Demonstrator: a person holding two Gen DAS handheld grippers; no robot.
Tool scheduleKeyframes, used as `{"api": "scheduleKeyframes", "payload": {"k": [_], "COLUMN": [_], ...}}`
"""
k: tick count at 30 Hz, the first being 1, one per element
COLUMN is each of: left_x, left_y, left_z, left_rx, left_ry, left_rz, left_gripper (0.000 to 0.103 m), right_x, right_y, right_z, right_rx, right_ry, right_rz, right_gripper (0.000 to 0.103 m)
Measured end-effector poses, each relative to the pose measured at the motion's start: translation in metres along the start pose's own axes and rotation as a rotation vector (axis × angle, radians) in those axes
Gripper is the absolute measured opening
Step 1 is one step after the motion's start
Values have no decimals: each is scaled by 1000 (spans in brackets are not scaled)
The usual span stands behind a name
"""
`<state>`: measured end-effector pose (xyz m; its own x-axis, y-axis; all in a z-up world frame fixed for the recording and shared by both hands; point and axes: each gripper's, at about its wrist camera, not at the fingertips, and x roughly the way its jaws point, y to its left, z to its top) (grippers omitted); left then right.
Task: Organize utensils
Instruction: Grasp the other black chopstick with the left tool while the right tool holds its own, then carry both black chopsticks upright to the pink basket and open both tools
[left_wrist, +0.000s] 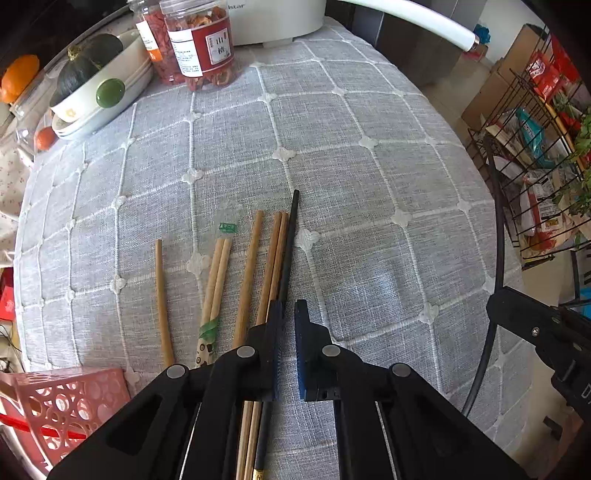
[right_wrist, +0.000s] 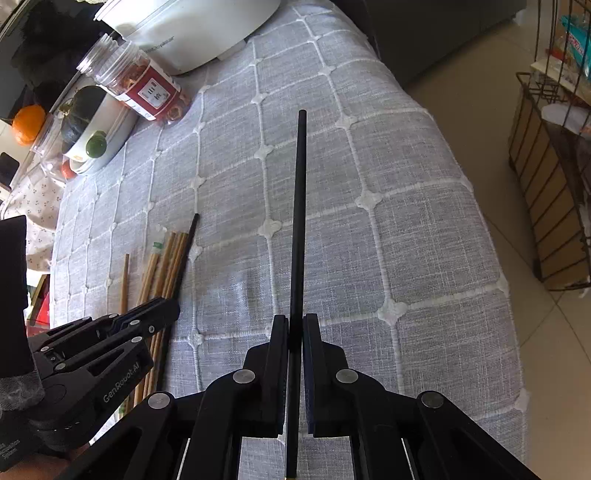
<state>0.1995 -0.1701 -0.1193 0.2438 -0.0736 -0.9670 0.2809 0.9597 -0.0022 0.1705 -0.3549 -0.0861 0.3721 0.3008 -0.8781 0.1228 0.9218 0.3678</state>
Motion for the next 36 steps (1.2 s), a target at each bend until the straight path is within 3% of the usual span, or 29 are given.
{"api": "scheduleKeyframes", "payload": {"k": [11, 19, 36], "left_x": [8, -55, -203], "left_y": [2, 14, 62], "left_z": [7, -21, -126], "left_rx": [28, 54, 60], "left_ry": [34, -146, -538], "left_rz": [25, -39, -217], "left_gripper": [6, 5, 5], "right_x": [2, -18, -102], "right_y": [2, 28, 133], "right_z": [0, -11, -72], "right_rx": [9, -32, -302], "right_ry": [4, -61, -360], "right_rz": [-8, 16, -21], "right_gripper": [4, 4, 4]}}
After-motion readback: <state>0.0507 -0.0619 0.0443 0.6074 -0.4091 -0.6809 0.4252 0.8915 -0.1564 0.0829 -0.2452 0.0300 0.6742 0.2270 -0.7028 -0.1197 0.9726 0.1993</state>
